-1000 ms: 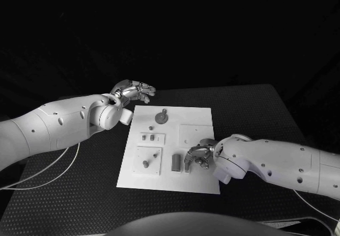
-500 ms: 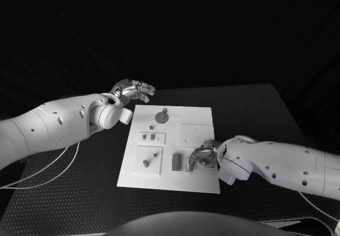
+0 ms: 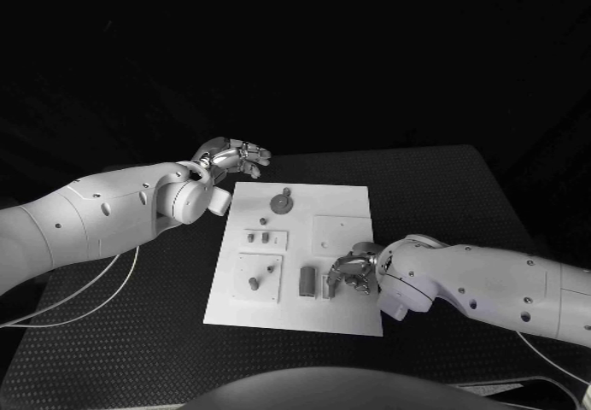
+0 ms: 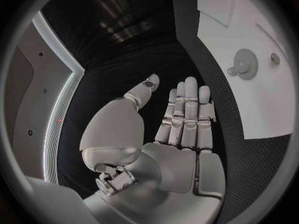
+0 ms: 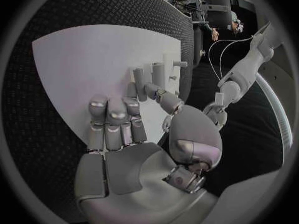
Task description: Assemble the parts on the task board
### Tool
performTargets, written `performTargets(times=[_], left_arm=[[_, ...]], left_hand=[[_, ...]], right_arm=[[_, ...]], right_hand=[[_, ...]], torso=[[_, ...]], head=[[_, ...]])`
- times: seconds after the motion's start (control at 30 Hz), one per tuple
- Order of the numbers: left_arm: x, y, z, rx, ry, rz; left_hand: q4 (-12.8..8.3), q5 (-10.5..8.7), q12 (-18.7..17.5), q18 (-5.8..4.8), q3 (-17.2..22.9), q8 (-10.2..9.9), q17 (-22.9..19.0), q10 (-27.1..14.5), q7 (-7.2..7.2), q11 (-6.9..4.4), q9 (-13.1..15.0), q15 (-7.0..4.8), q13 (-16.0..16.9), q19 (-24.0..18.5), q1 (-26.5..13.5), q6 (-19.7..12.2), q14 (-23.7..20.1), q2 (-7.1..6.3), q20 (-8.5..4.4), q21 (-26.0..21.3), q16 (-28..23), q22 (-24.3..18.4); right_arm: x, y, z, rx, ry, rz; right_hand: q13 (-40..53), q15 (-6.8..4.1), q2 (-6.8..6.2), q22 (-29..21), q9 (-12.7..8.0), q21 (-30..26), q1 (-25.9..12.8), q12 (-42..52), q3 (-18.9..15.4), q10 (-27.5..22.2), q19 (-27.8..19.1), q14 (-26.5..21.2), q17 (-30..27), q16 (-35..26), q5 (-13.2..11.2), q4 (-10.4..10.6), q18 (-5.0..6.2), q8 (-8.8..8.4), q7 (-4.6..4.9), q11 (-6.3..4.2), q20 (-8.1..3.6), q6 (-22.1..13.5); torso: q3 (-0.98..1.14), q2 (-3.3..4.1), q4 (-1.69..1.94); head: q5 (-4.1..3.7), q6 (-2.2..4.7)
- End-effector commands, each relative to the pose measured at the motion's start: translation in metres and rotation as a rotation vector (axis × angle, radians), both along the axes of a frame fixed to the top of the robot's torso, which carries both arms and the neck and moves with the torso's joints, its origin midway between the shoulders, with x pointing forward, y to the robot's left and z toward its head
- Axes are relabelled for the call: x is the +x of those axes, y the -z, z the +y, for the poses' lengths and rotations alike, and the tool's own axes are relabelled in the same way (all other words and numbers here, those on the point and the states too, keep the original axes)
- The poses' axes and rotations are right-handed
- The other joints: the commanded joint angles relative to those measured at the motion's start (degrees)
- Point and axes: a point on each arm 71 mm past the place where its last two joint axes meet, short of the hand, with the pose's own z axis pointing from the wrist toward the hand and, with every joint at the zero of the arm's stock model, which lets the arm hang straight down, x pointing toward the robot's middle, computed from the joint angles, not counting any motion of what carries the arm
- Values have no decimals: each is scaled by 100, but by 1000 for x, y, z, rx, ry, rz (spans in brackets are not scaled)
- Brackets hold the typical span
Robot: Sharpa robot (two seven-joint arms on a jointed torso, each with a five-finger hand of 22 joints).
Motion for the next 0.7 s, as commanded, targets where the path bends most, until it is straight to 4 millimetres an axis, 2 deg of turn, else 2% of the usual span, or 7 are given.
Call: performTargets(times=[0.03,0.27,0.3,0.6,0.67,0.7], left_arm=[[0,-1,-2,-3,16,-6],[0,-1,-2,-3,16,-5],[0,-1,-3,-3,17,-5],[0,-1,-3,-3,17,-5],[0,-1,-3,-3,18,-5],[0,-1,-3,-3,18,-5]], left_hand=[[27,-12,40,69,-4,39,9,-18,-6,27,-8,0,-9,-26,-37,-36,-50,-30,3,-26,-19,44],[27,-12,40,69,-5,39,9,-18,-6,27,-8,0,-9,-26,-37,-36,-50,-31,3,-26,-19,44],[27,-12,40,69,-5,39,9,-18,-6,27,-8,0,-9,-26,-37,-36,-50,-31,3,-26,-19,45],[30,-12,40,69,-5,39,11,-20,-6,28,-8,1,-10,-26,-39,-37,-50,-29,4,-27,-19,46],[31,-12,40,69,-5,39,11,-20,-6,28,-8,1,-10,-26,-40,-37,-50,-28,4,-28,-20,46],[32,-12,40,69,-5,39,12,-20,-6,28,-9,1,-10,-26,-40,-38,-50,-28,4,-28,-20,46]], right_arm=[[-3,2,3,-1,-28,21],[-5,3,6,9,-40,27],[-5,2,7,11,-44,27],[-6,3,9,12,-56,23],[-6,2,9,9,-61,18],[-6,2,10,6,-67,11]], right_hand=[[8,-31,134,-11,12,26,95,-10,-52,35,10,3,1,-29,-27,5,252,26,-7,-28,-34,47],[9,-32,129,-12,11,27,91,-10,-59,34,10,3,1,-29,-37,6,252,26,-7,-28,-34,47],[15,-33,68,-13,9,35,14,-11,-160,32,18,2,2,-29,-86,16,252,26,-1,-22,-29,41],[37,-45,-25,-34,-4,33,-19,-23,-388,13,7,-11,7,-35,-115,8,252,25,-1,-22,-41,22],[45,-49,-49,-42,-10,31,-14,-27,-460,8,2,-16,9,-37,-183,10,252,24,-1,-20,-45,16],[51,-52,-75,-50,-16,27,-3,-32,-502,3,-3,-20,10,-40,-306,15,252,22,0,-20,-50,9]], torso=[[-2,1,5],[-1,-2,-4],[-2,-3,-4],[-2,-2,-1],[-3,-2,-3],[-3,-2,-3]], head=[[0,-11],[15,-24],[15,-22],[20,-33],[21,-27],[21,-27]])
